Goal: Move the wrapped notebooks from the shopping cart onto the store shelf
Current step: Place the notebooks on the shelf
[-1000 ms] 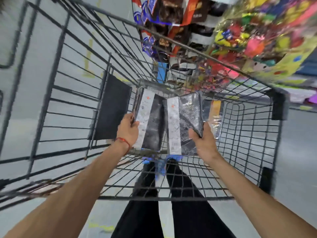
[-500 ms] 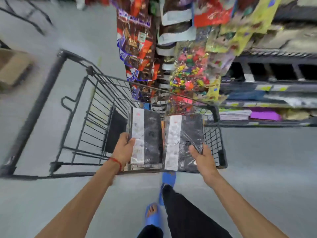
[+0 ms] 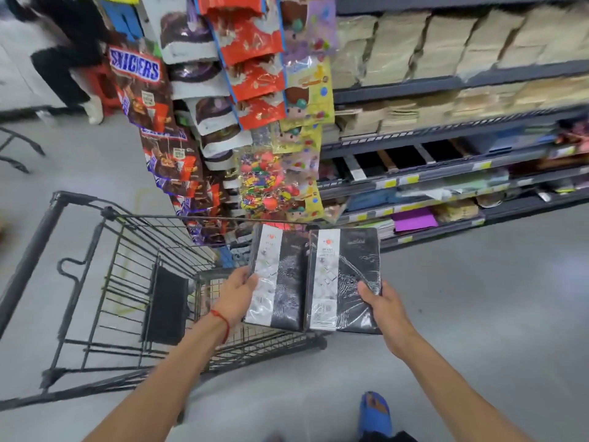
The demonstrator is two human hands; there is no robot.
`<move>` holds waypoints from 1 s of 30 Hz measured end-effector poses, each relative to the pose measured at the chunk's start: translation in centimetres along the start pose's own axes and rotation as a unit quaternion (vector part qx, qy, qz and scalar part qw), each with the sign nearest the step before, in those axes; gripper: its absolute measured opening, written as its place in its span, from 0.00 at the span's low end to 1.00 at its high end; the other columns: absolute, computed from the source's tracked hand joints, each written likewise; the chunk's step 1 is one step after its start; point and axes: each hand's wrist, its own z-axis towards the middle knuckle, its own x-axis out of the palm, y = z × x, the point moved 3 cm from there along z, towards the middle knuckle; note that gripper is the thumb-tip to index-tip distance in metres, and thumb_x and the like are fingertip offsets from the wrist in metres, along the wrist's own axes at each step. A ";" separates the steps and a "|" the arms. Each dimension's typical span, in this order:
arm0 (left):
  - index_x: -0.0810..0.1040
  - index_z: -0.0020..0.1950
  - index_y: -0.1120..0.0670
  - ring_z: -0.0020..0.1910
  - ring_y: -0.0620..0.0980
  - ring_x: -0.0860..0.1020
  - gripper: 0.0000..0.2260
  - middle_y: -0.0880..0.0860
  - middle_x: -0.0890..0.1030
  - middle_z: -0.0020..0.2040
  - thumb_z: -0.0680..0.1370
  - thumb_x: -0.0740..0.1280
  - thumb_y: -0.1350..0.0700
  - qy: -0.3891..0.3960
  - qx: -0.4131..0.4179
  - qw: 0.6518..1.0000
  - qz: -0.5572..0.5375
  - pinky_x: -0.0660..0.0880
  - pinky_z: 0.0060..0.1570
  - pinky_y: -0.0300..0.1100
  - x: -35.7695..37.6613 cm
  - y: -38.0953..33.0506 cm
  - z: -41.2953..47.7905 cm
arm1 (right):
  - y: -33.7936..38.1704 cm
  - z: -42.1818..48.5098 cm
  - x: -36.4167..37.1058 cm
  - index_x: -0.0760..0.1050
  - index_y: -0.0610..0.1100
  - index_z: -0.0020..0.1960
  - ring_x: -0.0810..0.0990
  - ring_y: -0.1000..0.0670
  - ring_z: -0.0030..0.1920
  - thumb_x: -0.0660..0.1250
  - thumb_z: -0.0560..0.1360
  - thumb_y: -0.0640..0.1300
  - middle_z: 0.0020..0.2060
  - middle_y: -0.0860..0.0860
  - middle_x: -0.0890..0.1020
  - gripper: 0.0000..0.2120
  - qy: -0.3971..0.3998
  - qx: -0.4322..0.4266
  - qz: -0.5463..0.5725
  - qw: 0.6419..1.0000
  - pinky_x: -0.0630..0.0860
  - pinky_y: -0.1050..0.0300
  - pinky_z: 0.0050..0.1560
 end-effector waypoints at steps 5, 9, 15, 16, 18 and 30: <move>0.72 0.68 0.53 0.62 0.51 0.74 0.14 0.52 0.76 0.64 0.83 0.60 0.53 -0.002 0.023 0.999 0.034 0.70 0.66 0.51 7.9 -4.2 1.7 | 0.4 3.6 -8.1 0.77 0.48 0.61 0.84 0.45 0.57 0.68 0.80 0.48 0.54 0.49 0.86 0.11 0.014 0.005 0.019 1.000 0.78 0.41 0.61; 0.74 0.63 0.56 0.49 0.46 0.75 0.10 0.47 0.76 0.49 0.83 0.61 0.56 -0.021 0.020 0.999 0.023 0.73 0.50 0.40 15.6 -7.0 3.3 | 1.3 7.6 -15.5 0.78 0.46 0.60 0.86 0.44 0.52 0.67 0.81 0.46 0.50 0.49 0.87 0.09 0.039 0.000 -0.002 0.999 0.81 0.43 0.56; 0.70 0.62 0.53 0.45 0.44 0.73 0.08 0.43 0.72 0.45 0.83 0.61 0.58 -0.065 0.012 0.998 -0.011 0.68 0.39 0.34 24.5 -11.1 4.6 | 2.6 14.2 -24.0 0.76 0.44 0.62 0.85 0.49 0.51 0.68 0.80 0.46 0.53 0.48 0.86 0.12 0.061 0.015 -0.006 0.998 0.78 0.59 0.45; 0.70 0.62 0.54 0.45 0.45 0.74 0.08 0.45 0.74 0.45 0.83 0.61 0.59 -0.074 0.004 0.997 -0.016 0.70 0.41 0.37 25.5 -11.5 5.0 | 2.8 15.3 -25.0 0.76 0.44 0.62 0.85 0.49 0.51 0.68 0.80 0.46 0.53 0.48 0.86 0.12 0.064 0.023 -0.001 0.998 0.80 0.57 0.46; 0.73 0.62 0.57 0.51 0.52 0.77 0.09 0.51 0.78 0.50 0.83 0.61 0.58 -0.085 -0.015 0.996 -0.022 0.73 0.47 0.42 26.8 -12.0 6.2 | 3.0 17.5 -26.1 0.75 0.44 0.63 0.85 0.46 0.53 0.69 0.80 0.45 0.55 0.46 0.86 0.12 0.075 0.038 0.016 0.996 0.82 0.48 0.54; 0.68 0.74 0.57 0.59 0.53 0.73 0.18 0.54 0.75 0.61 0.84 0.58 0.55 -0.137 -0.075 0.987 0.023 0.69 0.60 0.45 29.1 -14.8 19.1 | 5.9 32.9 -24.2 0.75 0.44 0.67 0.84 0.47 0.58 0.68 0.80 0.39 0.57 0.49 0.85 0.16 0.141 0.069 0.002 0.988 0.77 0.43 0.65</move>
